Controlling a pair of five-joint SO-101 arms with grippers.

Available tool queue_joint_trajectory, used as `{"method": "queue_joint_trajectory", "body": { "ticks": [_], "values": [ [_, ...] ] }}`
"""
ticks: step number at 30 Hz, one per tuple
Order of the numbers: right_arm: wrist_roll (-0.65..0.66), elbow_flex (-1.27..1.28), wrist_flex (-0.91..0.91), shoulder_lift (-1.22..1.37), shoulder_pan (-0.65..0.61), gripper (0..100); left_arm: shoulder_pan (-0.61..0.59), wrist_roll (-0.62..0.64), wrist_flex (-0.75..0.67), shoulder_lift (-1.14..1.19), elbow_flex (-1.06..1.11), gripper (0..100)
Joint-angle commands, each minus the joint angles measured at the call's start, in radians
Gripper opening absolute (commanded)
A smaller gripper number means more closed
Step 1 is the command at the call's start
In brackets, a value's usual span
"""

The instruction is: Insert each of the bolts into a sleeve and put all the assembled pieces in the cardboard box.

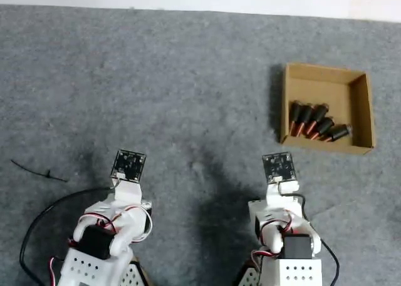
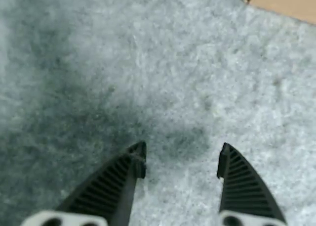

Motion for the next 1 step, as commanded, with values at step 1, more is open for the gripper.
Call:
{"method": "queue_joint_trajectory", "body": {
  "ticks": [1],
  "values": [
    [0.0, 0.117, 0.008, -0.007, 0.01, 21.1, -0.012, -0.005, 0.006, -0.012, 0.021, 1]
  ]
}}
